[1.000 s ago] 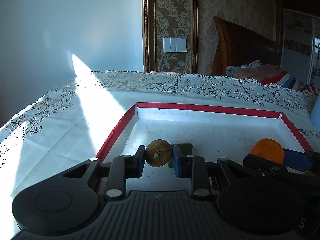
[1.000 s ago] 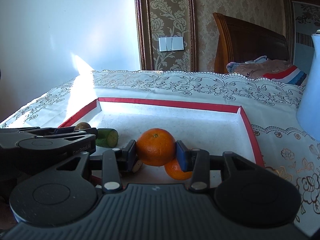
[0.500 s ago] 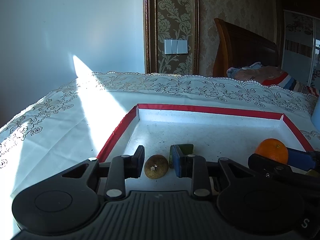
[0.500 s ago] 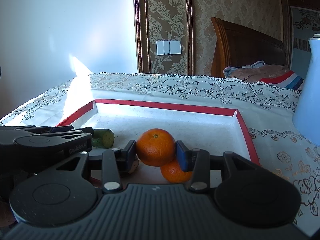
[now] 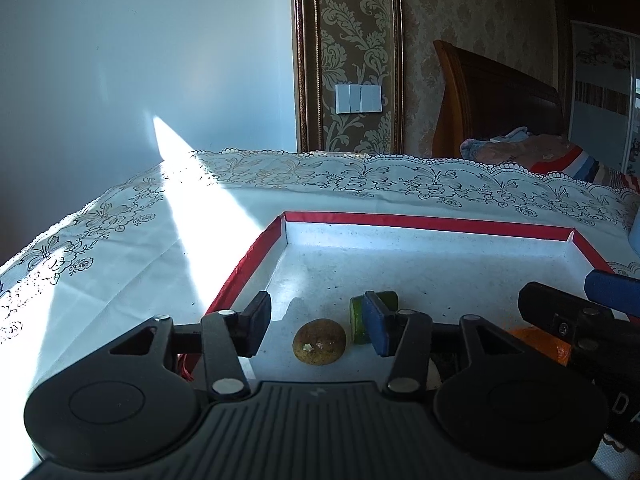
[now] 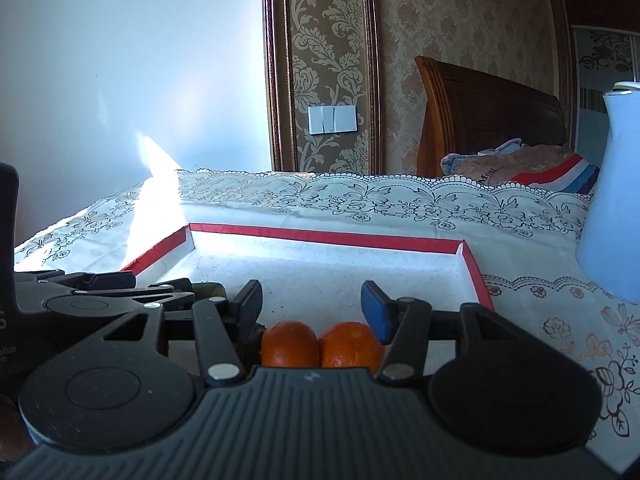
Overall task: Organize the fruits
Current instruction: 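Open the left tool to drop the brown fruit while the right tool releases the orange, then lift both tools out of the tray back toward the remaining fruits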
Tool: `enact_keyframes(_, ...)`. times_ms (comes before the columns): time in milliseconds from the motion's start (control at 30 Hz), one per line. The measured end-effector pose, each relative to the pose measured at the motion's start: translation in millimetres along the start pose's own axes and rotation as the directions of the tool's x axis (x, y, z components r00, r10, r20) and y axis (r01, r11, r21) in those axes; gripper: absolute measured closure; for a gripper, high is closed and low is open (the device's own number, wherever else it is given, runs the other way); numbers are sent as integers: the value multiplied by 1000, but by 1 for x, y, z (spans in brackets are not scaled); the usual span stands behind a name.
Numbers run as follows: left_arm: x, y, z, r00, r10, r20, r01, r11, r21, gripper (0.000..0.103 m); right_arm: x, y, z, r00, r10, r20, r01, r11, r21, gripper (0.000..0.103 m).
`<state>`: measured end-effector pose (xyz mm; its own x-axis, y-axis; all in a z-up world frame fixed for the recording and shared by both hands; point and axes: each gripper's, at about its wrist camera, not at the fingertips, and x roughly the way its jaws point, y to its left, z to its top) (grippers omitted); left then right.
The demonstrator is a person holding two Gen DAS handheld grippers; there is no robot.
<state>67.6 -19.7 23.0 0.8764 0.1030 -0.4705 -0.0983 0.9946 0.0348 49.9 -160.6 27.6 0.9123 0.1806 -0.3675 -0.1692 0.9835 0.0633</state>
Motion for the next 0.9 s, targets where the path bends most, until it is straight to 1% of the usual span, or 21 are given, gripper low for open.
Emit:
enact_keyframes(133,-1,2,0,1000,1,4,-1,1000,-6,54,-1,-3,0,1000,-7,7,7,1000,10,50)
enact_keyframes(167,-2,3,1,1000,2,6,-2,1000,-10,54,-2,-5,-1,1000,-10,11,10,1000,16,49)
enact_keyframes(200,-3,3,1,1000,2,10,-2,1000,-15,53,-3,-6,0,1000,-15,17,14,1000,24,45)
enact_keyframes(233,-5,4,2,1000,3,15,-2,1000,-20,53,-4,-8,0,999,-21,25,20,999,33,38)
enact_keyframes(267,-6,6,2,1000,2,21,-1,1000,-25,53,-5,-10,0,999,-25,34,24,999,41,36)
enact_keyframes(433,-12,10,4,999,-3,44,5,999,-37,53,-10,-17,2,998,-27,50,24,998,65,36)
enact_keyframes(533,-21,14,5,998,-16,65,19,999,-47,53,-17,-27,6,998,-22,67,15,995,98,36)
enact_keyframes(633,-33,22,4,996,-43,84,49,997,-63,53,-27,-41,9,998,4,67,-14,988,152,36)
enact_keyframes(700,-44,28,1,994,-51,101,57,997,-61,53,-39,-52,8,997,48,62,-60,980,192,36)
enact_keyframes(800,-61,39,-6,990,-73,123,80,996,-51,53,-57,-55,-1,995,95,41,-101,979,175,36)
enact_keyframes(900,-75,51,-16,987,-88,131,95,994,-50,42,-69,-52,-18,991,137,0,-136,980,144,36)
